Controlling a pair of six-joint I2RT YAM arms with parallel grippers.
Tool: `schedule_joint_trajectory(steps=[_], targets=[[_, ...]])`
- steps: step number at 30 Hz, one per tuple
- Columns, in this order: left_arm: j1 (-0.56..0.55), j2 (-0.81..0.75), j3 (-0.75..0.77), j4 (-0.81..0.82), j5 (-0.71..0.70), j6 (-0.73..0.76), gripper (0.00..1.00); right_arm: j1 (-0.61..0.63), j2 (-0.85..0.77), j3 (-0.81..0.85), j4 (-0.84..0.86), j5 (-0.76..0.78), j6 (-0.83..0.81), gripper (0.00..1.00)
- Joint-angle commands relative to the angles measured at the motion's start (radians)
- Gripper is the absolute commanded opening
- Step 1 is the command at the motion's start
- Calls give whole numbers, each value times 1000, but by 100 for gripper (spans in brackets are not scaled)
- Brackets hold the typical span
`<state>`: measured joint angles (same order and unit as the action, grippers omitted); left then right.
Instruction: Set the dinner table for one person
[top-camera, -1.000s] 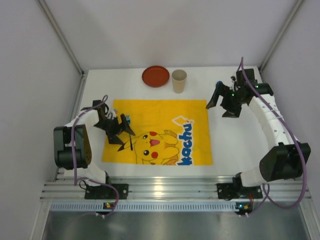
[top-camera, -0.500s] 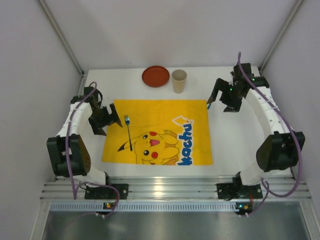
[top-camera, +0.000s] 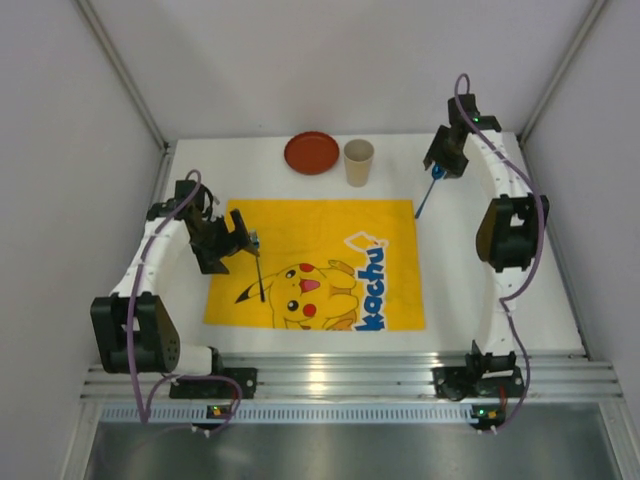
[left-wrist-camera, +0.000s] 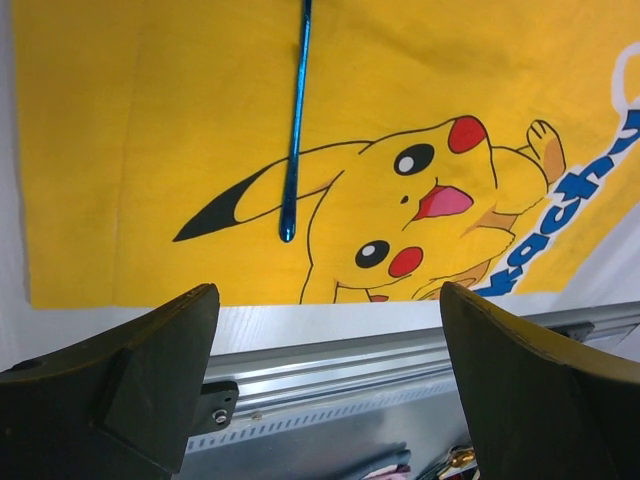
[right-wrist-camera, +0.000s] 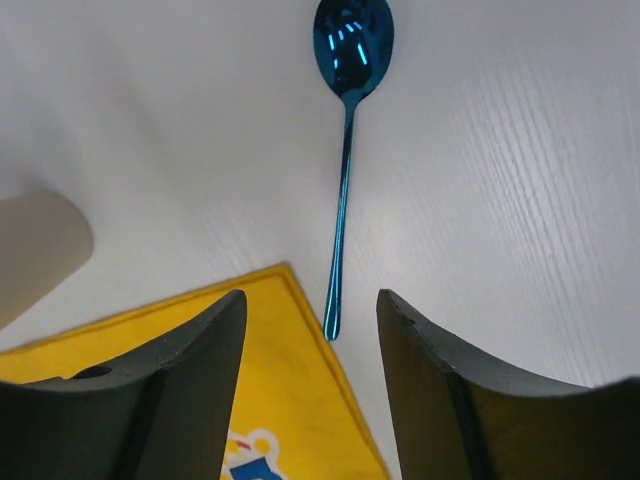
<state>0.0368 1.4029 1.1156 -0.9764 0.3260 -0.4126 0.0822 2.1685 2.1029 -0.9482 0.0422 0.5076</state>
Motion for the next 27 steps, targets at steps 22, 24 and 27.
schedule_joint_trajectory(steps=[22, 24, 27], targets=[[-34, 4, -2, 91, 7, 0, 96, 16, 433, 322, 14, 174, 106, 45], [-32, 21, 10, 99, 13, -8, 96, 19, 444, 328, 6, 186, 109, 43], [-34, 30, 26, 107, 15, -17, 96, 21, 468, 370, -23, 188, 98, 33]])
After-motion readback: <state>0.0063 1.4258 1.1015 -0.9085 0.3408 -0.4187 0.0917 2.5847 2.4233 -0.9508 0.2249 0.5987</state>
